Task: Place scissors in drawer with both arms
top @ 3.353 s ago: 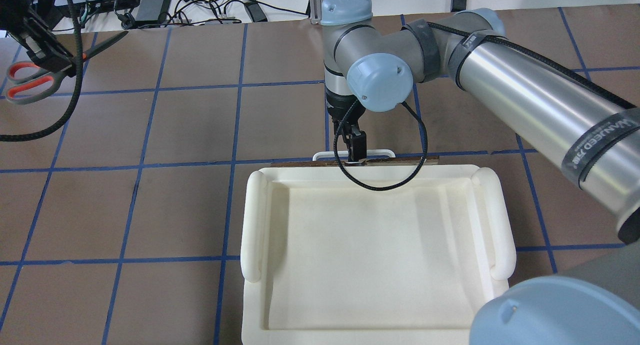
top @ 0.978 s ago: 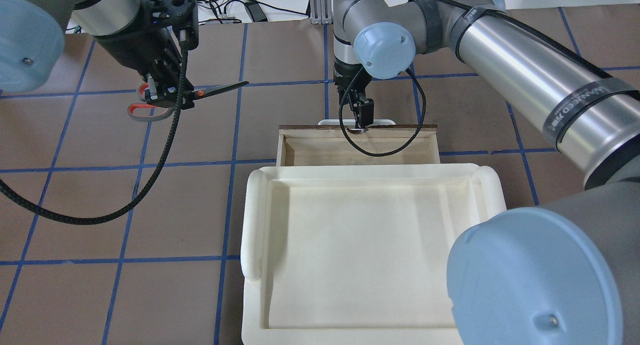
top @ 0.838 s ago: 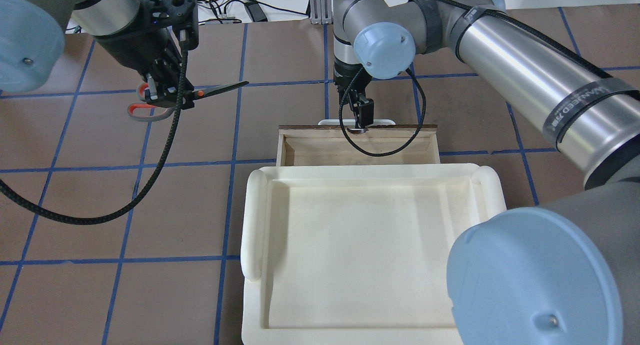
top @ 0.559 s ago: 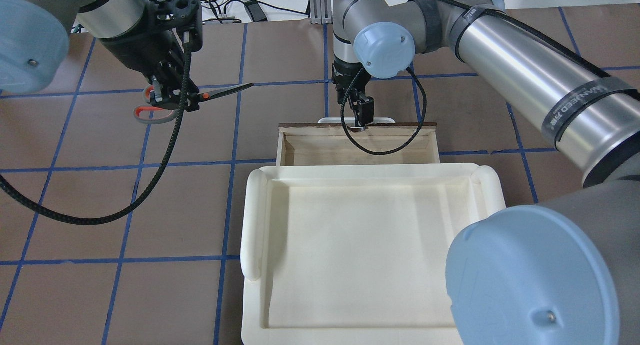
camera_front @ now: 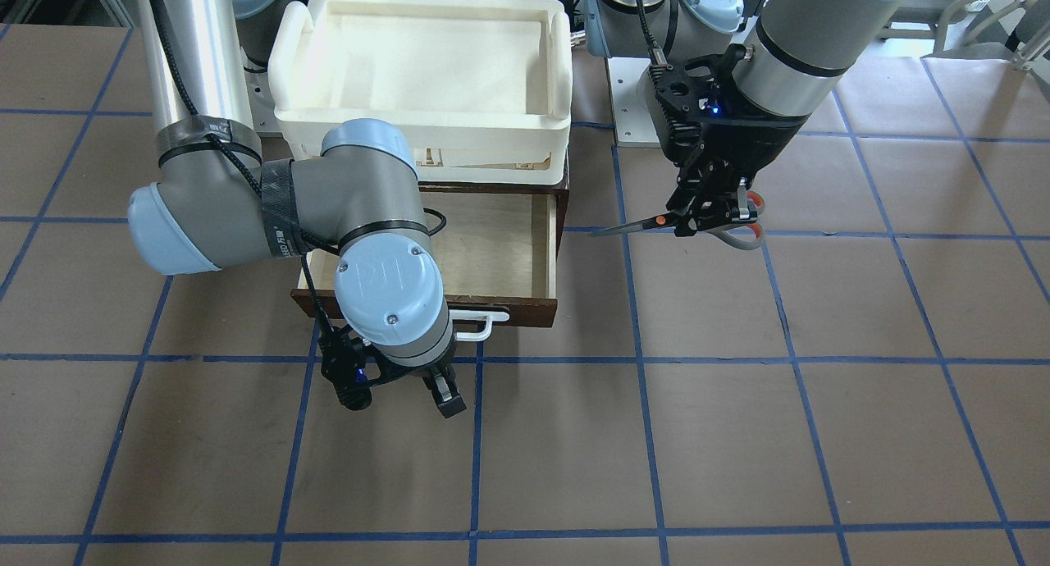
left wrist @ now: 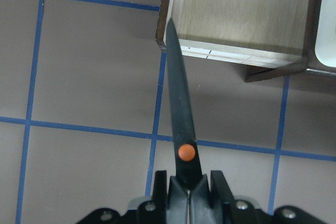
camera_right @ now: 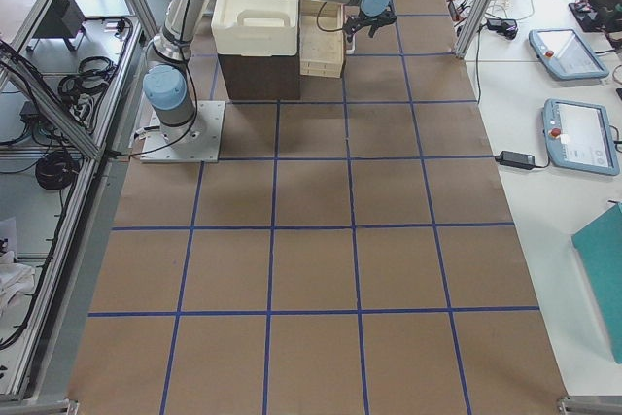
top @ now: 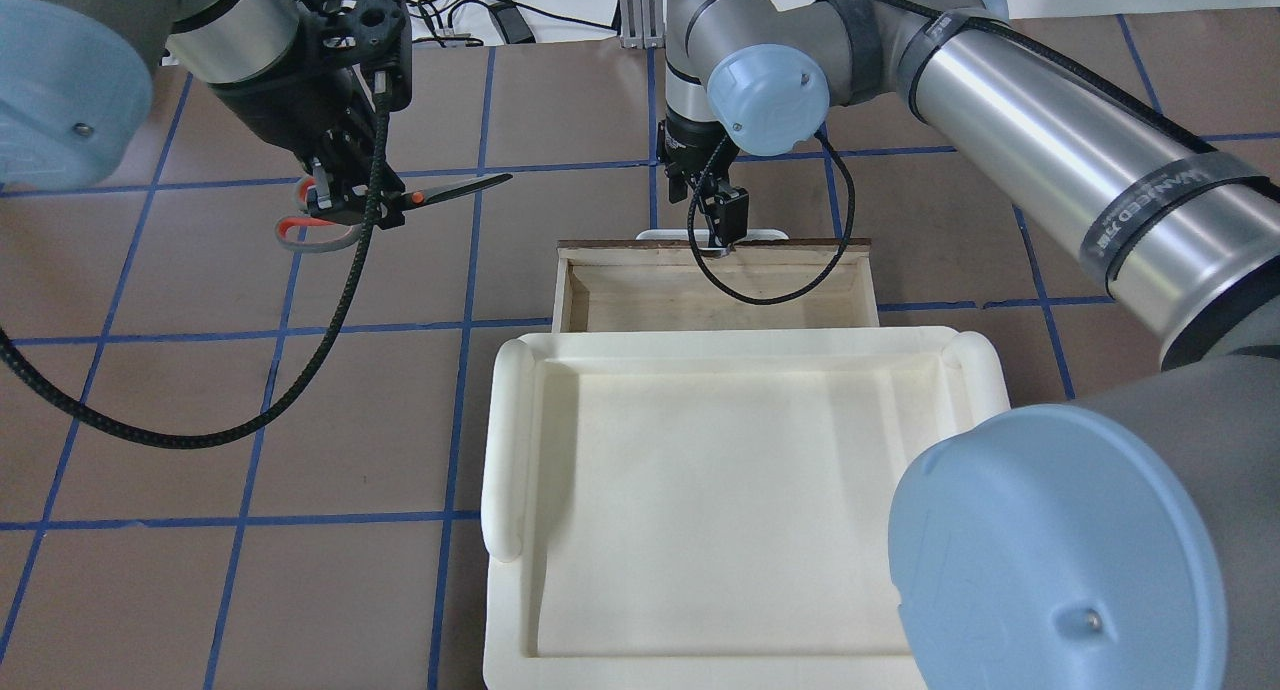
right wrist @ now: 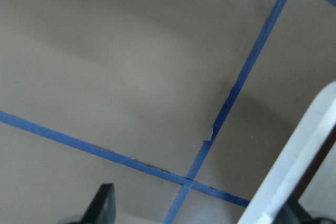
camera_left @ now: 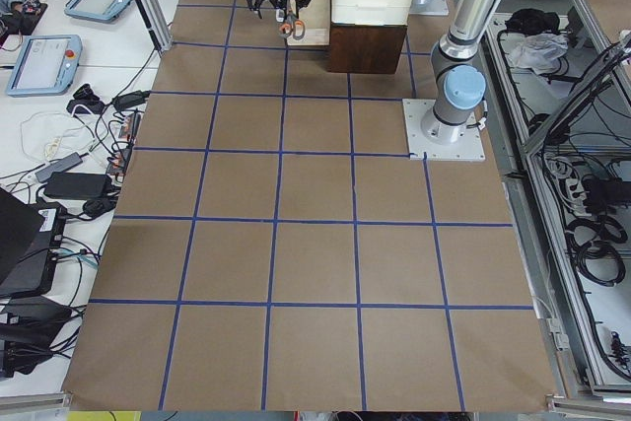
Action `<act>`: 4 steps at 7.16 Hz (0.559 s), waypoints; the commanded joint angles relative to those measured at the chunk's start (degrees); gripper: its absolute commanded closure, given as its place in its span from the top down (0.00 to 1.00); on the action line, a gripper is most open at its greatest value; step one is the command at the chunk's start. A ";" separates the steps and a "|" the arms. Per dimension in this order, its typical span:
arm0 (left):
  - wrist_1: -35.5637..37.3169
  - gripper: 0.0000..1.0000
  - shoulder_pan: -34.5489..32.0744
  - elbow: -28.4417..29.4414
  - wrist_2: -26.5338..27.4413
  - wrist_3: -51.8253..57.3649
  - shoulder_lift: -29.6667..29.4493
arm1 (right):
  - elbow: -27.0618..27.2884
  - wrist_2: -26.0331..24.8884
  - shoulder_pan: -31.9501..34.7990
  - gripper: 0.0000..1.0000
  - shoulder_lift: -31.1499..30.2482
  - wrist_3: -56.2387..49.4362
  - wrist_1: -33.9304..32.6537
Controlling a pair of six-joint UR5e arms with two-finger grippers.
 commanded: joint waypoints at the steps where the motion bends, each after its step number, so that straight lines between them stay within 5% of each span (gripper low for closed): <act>1: 0.16 0.00 -4.25 0.08 0.21 -1.11 -1.05 | -0.76 0.04 -0.02 1.00 0.71 -0.70 -0.15; 4: 3.58 0.00 -9.45 0.26 0.13 -3.22 -2.47 | -0.33 -0.57 -0.11 1.00 -1.56 -0.52 0.29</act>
